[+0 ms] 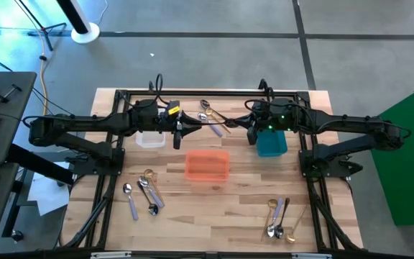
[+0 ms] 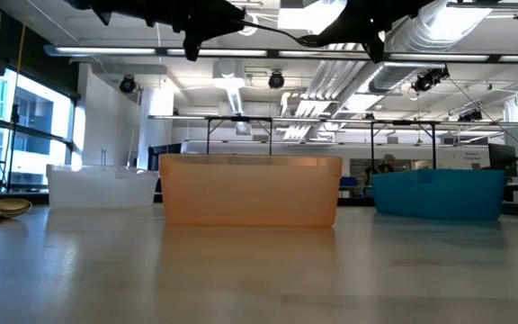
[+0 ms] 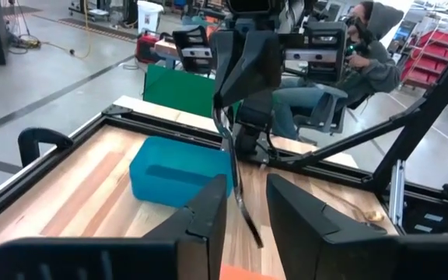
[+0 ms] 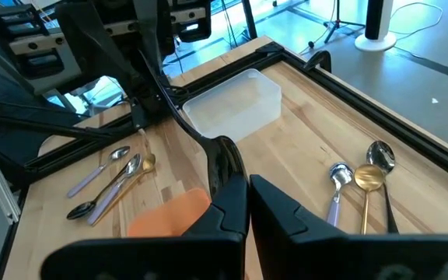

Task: Sort silverware by color (type)
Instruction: Put the top center black spoon into the white bin

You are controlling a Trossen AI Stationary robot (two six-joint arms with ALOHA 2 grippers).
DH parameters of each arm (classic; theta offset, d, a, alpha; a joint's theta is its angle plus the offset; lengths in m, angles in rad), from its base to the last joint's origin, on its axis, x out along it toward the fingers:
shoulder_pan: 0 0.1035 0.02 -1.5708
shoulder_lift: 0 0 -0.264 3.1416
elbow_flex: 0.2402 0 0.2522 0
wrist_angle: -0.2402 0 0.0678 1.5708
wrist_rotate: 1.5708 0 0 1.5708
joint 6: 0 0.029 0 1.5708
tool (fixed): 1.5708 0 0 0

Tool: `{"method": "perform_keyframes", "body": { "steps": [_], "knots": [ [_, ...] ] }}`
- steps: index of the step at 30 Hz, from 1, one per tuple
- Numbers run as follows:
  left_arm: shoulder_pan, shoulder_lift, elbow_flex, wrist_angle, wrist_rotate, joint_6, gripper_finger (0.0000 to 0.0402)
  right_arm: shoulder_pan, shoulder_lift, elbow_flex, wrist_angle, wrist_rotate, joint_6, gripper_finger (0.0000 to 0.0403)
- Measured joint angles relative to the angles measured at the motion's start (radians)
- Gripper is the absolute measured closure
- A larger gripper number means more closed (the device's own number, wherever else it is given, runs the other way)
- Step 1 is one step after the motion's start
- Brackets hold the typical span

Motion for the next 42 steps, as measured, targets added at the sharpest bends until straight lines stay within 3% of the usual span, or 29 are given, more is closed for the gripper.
{"method": "perform_keyframes", "body": {
  "steps": [14, 25, 29, 37, 42],
  "knots": [
    [0.001, 0.000, 0.000, 0.000, -0.008, -0.001, 0.0394, 0.000, 0.000, 0.000, -0.004, 0.000, -0.004, 0.0402],
    [0.027, 0.000, 0.000, -0.010, 0.023, -0.034, 0.0400, 0.000, -0.001, 0.000, 0.001, -0.007, -0.002, 0.0395],
    [0.027, 0.000, 0.000, -0.037, 0.029, -0.020, 0.0401, 0.000, -0.016, 0.000, -0.008, -0.011, -0.001, 0.0355],
    [0.045, -0.025, -0.001, -0.054, 0.080, -0.008, 0.0401, -0.030, -0.100, 0.000, -0.062, 0.020, -0.002, 0.0233],
    [0.076, -0.117, -0.001, -0.109, 0.089, 0.035, 0.0401, -0.057, -0.154, 0.000, -0.092, 0.021, 0.001, 0.0196]
  ]
}}
